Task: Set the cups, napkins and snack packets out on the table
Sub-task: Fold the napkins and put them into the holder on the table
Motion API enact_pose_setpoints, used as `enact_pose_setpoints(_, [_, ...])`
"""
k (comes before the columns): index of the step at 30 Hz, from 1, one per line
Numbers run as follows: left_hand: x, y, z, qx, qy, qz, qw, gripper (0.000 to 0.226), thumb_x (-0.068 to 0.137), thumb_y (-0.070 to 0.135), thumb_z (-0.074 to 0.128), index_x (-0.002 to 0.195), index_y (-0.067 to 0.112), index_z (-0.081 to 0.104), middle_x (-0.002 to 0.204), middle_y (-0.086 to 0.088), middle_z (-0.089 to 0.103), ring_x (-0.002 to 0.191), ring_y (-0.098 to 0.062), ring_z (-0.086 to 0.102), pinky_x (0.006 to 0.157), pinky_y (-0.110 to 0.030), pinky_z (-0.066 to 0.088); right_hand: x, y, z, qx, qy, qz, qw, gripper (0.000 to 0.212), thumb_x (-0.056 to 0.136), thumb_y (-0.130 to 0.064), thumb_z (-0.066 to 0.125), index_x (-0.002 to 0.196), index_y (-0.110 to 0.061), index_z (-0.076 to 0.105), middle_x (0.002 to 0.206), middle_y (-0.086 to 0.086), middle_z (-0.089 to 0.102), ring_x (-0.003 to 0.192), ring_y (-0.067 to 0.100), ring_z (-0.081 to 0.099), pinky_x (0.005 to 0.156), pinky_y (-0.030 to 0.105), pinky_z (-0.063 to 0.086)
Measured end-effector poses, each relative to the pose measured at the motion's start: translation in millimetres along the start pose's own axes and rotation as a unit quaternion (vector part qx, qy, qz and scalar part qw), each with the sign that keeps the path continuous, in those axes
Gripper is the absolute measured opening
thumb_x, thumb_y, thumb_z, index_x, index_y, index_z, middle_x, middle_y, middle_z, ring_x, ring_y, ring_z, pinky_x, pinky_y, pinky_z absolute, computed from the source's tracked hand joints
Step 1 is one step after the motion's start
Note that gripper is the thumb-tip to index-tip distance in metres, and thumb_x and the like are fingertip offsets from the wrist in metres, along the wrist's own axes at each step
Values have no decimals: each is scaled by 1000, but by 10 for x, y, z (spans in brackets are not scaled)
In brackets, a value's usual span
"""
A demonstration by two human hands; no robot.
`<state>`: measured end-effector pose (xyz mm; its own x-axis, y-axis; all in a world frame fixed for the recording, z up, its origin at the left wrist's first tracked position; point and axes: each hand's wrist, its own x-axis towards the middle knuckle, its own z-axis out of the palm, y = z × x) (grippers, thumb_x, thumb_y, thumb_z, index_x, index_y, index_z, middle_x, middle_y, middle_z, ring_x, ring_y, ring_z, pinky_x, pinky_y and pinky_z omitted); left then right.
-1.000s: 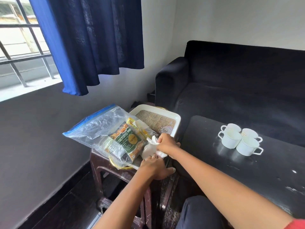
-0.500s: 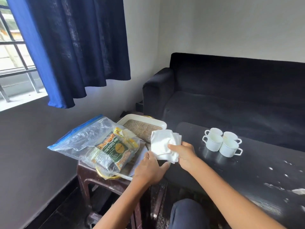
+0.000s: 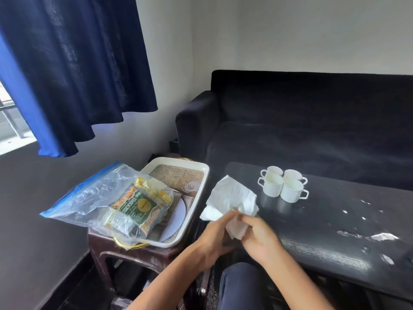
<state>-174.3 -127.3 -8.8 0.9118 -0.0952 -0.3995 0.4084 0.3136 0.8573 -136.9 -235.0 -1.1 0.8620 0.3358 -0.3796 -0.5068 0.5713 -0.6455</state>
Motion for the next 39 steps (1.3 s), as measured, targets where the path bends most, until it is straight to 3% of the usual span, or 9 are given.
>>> enact_pose_setpoints(4, [31, 32, -62, -106, 53, 61, 991, 30, 96, 28, 52, 115, 9, 64, 107, -14, 72, 99, -28, 69, 91, -41, 51, -51, 95, -41, -26, -2, -7, 1000, 41, 76, 12, 60, 114, -3, 62, 104, 18, 69, 84, 28, 67, 64, 34, 53])
enact_pose_setpoints(9, [21, 44, -73, -140, 60, 42, 987, 30, 99, 25, 46, 119, 7, 59, 114, -19, 69, 103, -32, 66, 92, -45, 51, -80, 163, -77, -64, 37, -43, 996, 41, 76, 8, 67, 113, -7, 59, 93, 10, 73, 79, 24, 70, 58, 31, 55])
enact_pose_setpoints(12, [5, 76, -81, -165, 66, 30, 984, 29, 100, 26, 44, 112, 6, 62, 104, -17, 72, 95, -31, 67, 102, -48, 43, -71, 124, -136, -157, 98, -118, 976, 46, 75, -8, 75, 115, -15, 53, 103, 5, 67, 91, 21, 67, 71, 33, 55])
enact_pose_setpoints(14, [-7, 90, -89, -173, 58, 25, 983, 30, 100, 26, 44, 112, 5, 61, 104, -17, 71, 93, -31, 67, 98, -49, 46, -81, 62, -150, -226, 116, -173, 951, 43, 76, -17, 76, 114, -18, 56, 105, 1, 64, 95, 12, 64, 80, 25, 52])
enact_pose_setpoints(18, [-27, 92, -78, -180, 42, 12, 983, 32, 99, 30, 42, 111, 6, 58, 104, -17, 71, 89, -30, 69, 73, -40, 53, -75, -66, -137, -282, 101, -244, 922, 11, 81, -12, 71, 90, -14, 67, 88, -4, 68, 69, -11, 61, 58, 1, 42])
enact_pose_setpoints(24, [-38, 100, -108, -182, 9, 32, 983, 31, 99, 36, 41, 107, 11, 57, 91, -14, 75, 79, -29, 73, 76, -41, 52, -51, -107, -118, -339, 124, -257, 897, 16, 76, -4, 70, 75, -20, 69, 82, -4, 71, 81, 12, 62, 64, 14, 46])
enact_pose_setpoints(31, [-18, 94, -116, -174, 2, 47, 984, 32, 97, 37, 44, 110, 12, 59, 91, -13, 75, 80, -28, 73, 74, -42, 56, -109, -76, -38, -414, 113, -322, 844, 23, 77, -1, 65, 70, -23, 65, 74, -9, 69, 72, 7, 63, 63, 17, 45])
enact_pose_setpoints(33, [-18, 101, -100, -177, 0, 46, 983, 35, 98, 38, 43, 107, 9, 61, 88, -13, 75, 75, -28, 73, 75, -41, 53, -125, -85, 12, -403, 96, -320, 852, 24, 78, 0, 65, 72, -23, 66, 72, -8, 69, 68, 6, 64, 58, 19, 46])
enact_pose_setpoints(39, [-49, 98, -93, -157, -9, 47, 987, 51, 97, 47, 37, 110, 6, 64, 96, -18, 71, 83, -33, 62, 74, -39, 41, -131, -119, 94, -160, 57, -169, 971, 19, 82, 8, 62, 80, -11, 65, 73, 2, 66, 66, 14, 63, 53, 23, 53])
